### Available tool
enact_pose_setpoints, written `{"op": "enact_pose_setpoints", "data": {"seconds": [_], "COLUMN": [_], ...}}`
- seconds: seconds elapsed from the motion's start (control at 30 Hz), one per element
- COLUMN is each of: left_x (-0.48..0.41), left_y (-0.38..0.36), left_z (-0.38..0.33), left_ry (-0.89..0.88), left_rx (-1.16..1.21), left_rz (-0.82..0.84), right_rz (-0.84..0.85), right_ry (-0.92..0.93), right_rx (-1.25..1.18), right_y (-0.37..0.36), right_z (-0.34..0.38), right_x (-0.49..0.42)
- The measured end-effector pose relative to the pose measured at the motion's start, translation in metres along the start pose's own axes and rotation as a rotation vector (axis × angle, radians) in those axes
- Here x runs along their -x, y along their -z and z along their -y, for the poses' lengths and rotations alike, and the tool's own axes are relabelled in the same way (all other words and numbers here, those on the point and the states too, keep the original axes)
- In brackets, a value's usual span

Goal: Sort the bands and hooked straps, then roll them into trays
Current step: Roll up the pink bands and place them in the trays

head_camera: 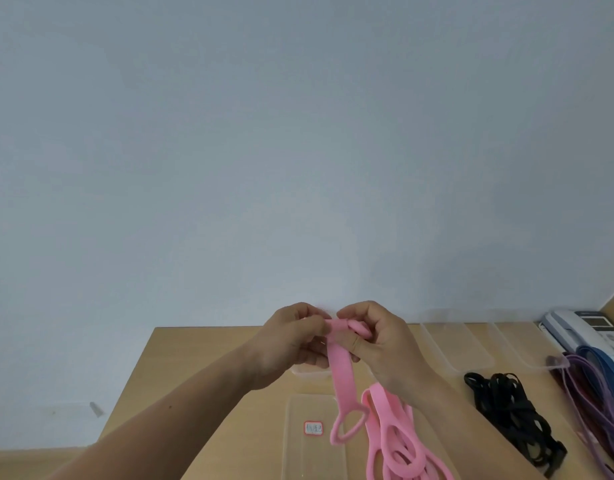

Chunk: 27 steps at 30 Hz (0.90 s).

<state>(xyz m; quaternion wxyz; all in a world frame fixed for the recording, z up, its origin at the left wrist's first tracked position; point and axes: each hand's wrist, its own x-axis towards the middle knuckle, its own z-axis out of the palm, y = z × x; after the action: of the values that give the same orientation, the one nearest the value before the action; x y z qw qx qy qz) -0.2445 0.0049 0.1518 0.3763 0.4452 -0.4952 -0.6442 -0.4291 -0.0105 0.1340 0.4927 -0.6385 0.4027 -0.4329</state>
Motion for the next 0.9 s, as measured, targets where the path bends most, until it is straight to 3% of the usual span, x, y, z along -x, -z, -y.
{"op": "enact_pose_setpoints", "data": {"seconds": [0.23,0.43,0.67,0.9], "left_x": [-0.002,-0.002,-0.001,-0.001], "left_y": [0.0,0.0,-0.005,-0.007], "left_z": [0.003,0.004,0.012,0.011], "left_ry": [0.045,-0.066,-0.145,-0.06], "left_rx": [-0.016,0.023,-0.128,-0.166], "left_rz": [0.015,-0.033,-0.092,-0.088], "right_rz": [-0.029,0.022,0.053,-0.02], "right_ry": [0.009,-0.054,-0.242,-0.131], "right_rx": [0.005,-0.116,-0.083,0.004], "right_y": [0.001,0.005,0.004,0.008], "right_z": [-0.008,-0.005,-0.003,-0.008], "right_x": [0.004,0.005,0.004,0.004]}}
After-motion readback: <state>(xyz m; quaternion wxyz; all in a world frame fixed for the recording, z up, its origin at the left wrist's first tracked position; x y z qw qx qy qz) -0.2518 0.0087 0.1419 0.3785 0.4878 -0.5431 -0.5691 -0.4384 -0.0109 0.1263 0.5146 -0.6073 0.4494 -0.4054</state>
